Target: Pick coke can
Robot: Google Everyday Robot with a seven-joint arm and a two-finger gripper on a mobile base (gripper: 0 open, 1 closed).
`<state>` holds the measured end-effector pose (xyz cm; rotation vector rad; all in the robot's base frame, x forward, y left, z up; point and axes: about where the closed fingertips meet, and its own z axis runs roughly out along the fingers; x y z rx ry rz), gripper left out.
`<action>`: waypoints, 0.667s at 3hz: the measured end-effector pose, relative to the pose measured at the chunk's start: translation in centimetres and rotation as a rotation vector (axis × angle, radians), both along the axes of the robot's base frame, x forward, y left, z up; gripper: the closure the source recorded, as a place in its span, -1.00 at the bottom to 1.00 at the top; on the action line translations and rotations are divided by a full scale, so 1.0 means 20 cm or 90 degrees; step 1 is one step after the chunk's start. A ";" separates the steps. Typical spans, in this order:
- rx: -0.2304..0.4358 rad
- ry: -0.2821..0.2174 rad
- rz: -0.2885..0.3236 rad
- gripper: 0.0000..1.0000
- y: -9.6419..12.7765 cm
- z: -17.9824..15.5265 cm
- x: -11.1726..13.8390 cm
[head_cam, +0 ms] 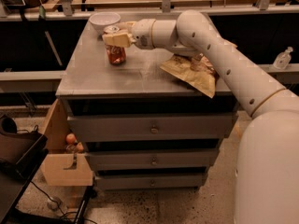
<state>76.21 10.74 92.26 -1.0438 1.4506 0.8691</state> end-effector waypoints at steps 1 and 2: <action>-0.012 0.000 0.007 1.00 0.00 0.05 0.00; -0.005 -0.008 0.015 1.00 -0.07 0.18 0.01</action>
Offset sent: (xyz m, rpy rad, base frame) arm 0.0055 -0.0396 0.0730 0.0087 -0.0360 0.0276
